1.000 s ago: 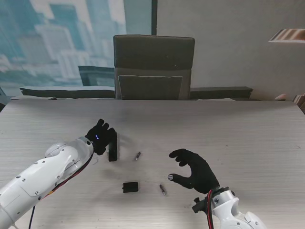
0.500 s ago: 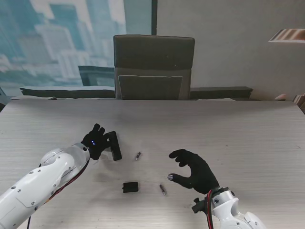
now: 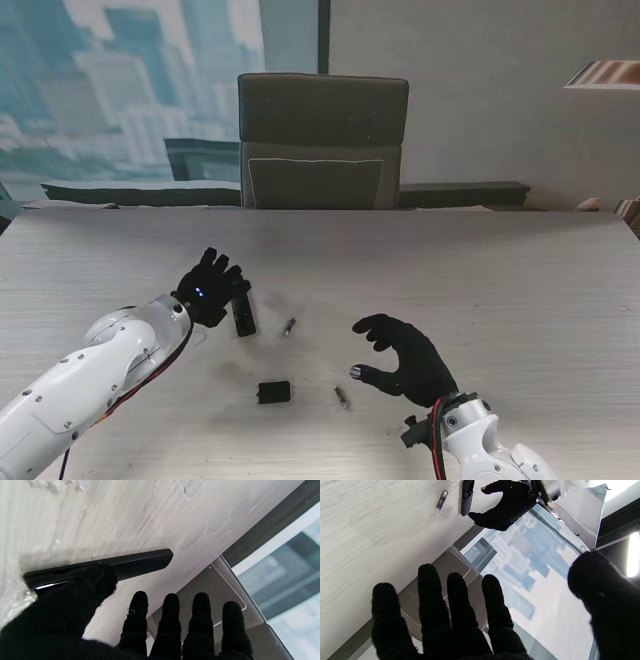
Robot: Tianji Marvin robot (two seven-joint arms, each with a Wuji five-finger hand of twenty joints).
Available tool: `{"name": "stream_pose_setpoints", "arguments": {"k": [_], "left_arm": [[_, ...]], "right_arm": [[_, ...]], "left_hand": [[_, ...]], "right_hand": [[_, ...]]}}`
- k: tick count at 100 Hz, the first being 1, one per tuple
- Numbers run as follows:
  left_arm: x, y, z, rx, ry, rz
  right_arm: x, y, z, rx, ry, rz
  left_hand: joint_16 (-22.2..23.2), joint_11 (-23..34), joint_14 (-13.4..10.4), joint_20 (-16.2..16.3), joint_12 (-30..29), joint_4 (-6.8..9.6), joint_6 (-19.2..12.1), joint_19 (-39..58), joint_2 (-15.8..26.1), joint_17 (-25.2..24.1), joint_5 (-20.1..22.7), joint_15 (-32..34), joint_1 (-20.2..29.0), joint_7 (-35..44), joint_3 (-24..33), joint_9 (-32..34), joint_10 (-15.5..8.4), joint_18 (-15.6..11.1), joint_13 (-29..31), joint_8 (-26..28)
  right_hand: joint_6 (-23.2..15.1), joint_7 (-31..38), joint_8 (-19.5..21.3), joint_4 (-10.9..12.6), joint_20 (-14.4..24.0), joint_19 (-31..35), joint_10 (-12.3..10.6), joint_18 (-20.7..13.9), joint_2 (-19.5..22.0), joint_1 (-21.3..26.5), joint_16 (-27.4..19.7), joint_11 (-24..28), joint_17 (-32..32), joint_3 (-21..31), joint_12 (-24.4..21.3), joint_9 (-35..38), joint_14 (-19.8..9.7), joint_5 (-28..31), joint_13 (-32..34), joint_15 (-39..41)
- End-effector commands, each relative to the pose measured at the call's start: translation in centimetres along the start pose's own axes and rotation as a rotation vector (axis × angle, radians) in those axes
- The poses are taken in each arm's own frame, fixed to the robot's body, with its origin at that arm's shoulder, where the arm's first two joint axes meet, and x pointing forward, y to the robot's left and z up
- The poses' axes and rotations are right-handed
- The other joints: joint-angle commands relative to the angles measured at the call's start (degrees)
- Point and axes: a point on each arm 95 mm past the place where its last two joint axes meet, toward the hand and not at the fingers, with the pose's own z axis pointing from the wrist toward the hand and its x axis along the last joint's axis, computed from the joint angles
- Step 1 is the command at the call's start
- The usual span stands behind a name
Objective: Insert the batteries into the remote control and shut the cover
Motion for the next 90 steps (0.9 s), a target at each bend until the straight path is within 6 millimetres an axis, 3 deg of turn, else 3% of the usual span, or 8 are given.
{"name": "stream_pose_setpoints", "arguments": {"k": [1,13,24,31,54,59,66,90], "left_arm": [[-0.9,0.0,0.8,-0.024,-0.025,-0.008],[-0.9,0.6,1.9,-0.061,-0.020,-0.004],[-0.7,1.4,2.7,-0.100,-0.009,-0.003],[-0.3,2.0,3.1,-0.110,-0.009,-0.036],[0.9,3.2,2.9,-0.100,0.007,-0.062],[1.2,3.4,2.5,-0.102,0.010,-0.067],[1.5,3.5,1.9,-0.103,0.012,-0.066],[2.8,3.0,-0.6,-0.134,0.041,-0.049]], "right_arm": [[0.0,-0.2,-0.2,0.014,-0.004,0.001],[-0.1,-0.1,-0.2,0.009,-0.005,-0.005],[-0.2,-0.1,-0.2,0.011,-0.011,-0.008],[-0.2,-0.2,-0.1,0.015,-0.014,-0.006],[-0.2,-0.2,-0.1,0.014,-0.017,-0.009],[-0.3,-0.2,-0.1,0.015,-0.018,-0.009],[-0.3,-0.2,-0.1,0.016,-0.019,-0.008],[-0.3,-0.5,0.1,0.038,-0.027,-0.004]], "left_hand": [[-0.17,-0.85,1.45,-1.40,-0.87,0.92,0.96,-1.01,-0.93,-1.02,-2.84,-0.56,-1.34,-4.47,0.39,-2.28,1.85,1.53,-1.20,-2.71],[-0.07,-1.61,1.49,-1.47,-1.38,0.40,0.90,-1.14,-2.88,-1.02,-2.63,-0.63,-1.38,-12.94,1.26,-3.63,1.88,1.52,-1.61,-7.28],[-0.09,-2.65,1.33,-1.55,-1.98,0.28,0.63,-1.31,-4.23,-1.01,-2.21,-0.60,-0.76,-12.24,2.98,-3.57,1.92,1.48,-1.49,-6.88],[-0.13,-2.27,1.19,-1.55,-1.79,0.09,0.98,-1.31,-4.82,-1.00,-2.48,-0.46,-0.50,-4.36,3.97,-3.59,1.95,1.46,-1.63,-2.79],[-0.36,0.49,1.39,-1.34,-0.27,0.30,-4.48,-0.89,-5.40,-1.09,10.86,0.03,0.27,23.74,6.73,-1.41,1.83,1.87,-1.28,12.06],[-0.46,0.49,1.49,-1.35,-0.14,-2.60,-6.42,-0.89,-8.02,-1.09,13.13,0.11,2.66,27.22,5.78,-0.17,1.59,1.88,-1.14,10.15],[-0.64,0.55,1.57,-1.42,-0.10,-3.51,-7.85,-1.01,-9.37,-1.08,14.76,-0.10,4.80,29.44,4.57,1.24,1.37,1.93,-0.92,9.20],[-1.50,0.17,1.86,-1.88,-0.19,-2.10,-9.92,-1.94,-9.97,-1.16,18.78,-1.19,7.56,31.94,3.01,6.33,0.36,2.21,-0.44,6.03]], "right_hand": [[-0.81,-0.78,-0.59,1.52,1.00,-0.02,0.30,0.48,0.63,0.87,-0.02,-0.49,-0.16,-1.06,-0.06,-0.31,0.41,-0.88,0.56,0.42],[-0.78,-0.77,-0.59,1.53,1.01,-0.02,0.32,0.48,0.67,0.84,0.00,-0.47,-0.16,-1.09,-0.06,-0.31,0.41,-0.88,0.57,0.46],[-0.80,-0.79,-0.60,1.54,1.01,-0.02,0.40,0.48,0.83,0.82,-0.01,-0.50,-0.16,-1.08,-0.07,-0.34,0.41,-0.86,0.52,0.43],[-0.74,-0.82,-0.61,1.54,1.01,-0.05,0.42,0.52,1.02,0.82,-0.01,-0.52,-0.22,-1.21,-0.08,-0.31,0.43,-0.83,0.54,0.44],[-0.80,-0.79,-0.60,1.65,1.04,-0.03,0.50,0.44,1.54,0.86,0.02,-0.52,-0.18,-1.65,-0.08,-0.26,0.51,-0.87,0.55,0.51],[-0.86,-0.80,-0.60,1.67,1.04,-0.03,0.52,0.44,1.69,0.88,0.02,-0.57,-0.18,-1.70,-0.10,-0.35,0.48,-0.93,0.56,0.50],[-0.83,-0.81,-0.60,1.70,1.05,-0.01,0.54,0.41,1.61,0.94,0.02,-0.53,-0.14,-1.80,-0.09,-0.27,0.46,-0.93,0.55,0.50],[-0.81,-0.80,-0.61,1.75,1.07,-0.03,0.46,0.47,1.66,1.05,-0.02,-0.61,-0.16,-1.84,-0.12,-0.32,0.51,-0.67,0.47,0.42]]}}
